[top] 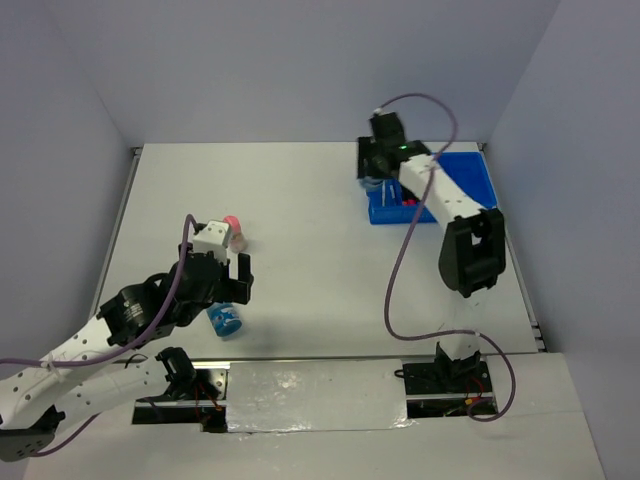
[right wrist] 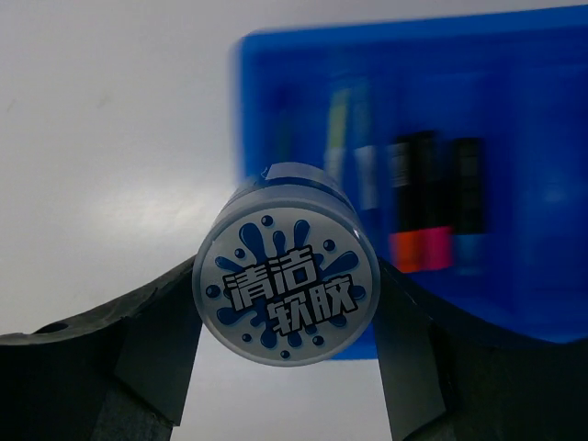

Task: Sort the stationery into containers
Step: Place the stationery in the storage box.

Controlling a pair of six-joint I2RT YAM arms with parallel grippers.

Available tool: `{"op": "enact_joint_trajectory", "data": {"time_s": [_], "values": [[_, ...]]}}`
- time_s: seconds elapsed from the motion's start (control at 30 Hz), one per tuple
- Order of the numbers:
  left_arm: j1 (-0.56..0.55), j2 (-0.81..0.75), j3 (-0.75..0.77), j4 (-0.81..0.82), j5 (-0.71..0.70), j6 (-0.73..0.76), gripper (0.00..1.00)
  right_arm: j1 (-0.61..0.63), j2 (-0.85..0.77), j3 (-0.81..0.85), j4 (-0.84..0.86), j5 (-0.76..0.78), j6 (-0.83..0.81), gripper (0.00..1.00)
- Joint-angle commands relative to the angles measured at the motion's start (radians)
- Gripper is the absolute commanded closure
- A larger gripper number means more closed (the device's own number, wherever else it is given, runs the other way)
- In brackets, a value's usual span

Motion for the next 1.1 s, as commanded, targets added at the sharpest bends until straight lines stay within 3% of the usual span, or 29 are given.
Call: {"op": "enact_joint_trajectory", "data": {"time_s": [0.0, 0.3, 0.6, 1.07], "values": [[0.005, -0.035, -0.008, 0.053, 0.006, 0.014, 0.01, -0.168, -0.089, 0.052, 0.009, 0.105, 0.078, 0.77], [0.005, -0.058, -0.013, 0.062, 0.023, 0.021, 0.01, -0.392, 0.02, 0.172, 0.013, 0.176, 0.173, 0.76], [0.005, -0.06, -0.014, 0.074, 0.051, 0.038, 0.01, -0.432, 0.161, 0.341, -0.013, 0.131, 0.17, 0.72], [0.003, -0.063, -0.016, 0.079, 0.058, 0.043, 0.01, -0.44, 0.253, 0.352, 0.012, 0.065, 0.169, 0.66]]}}
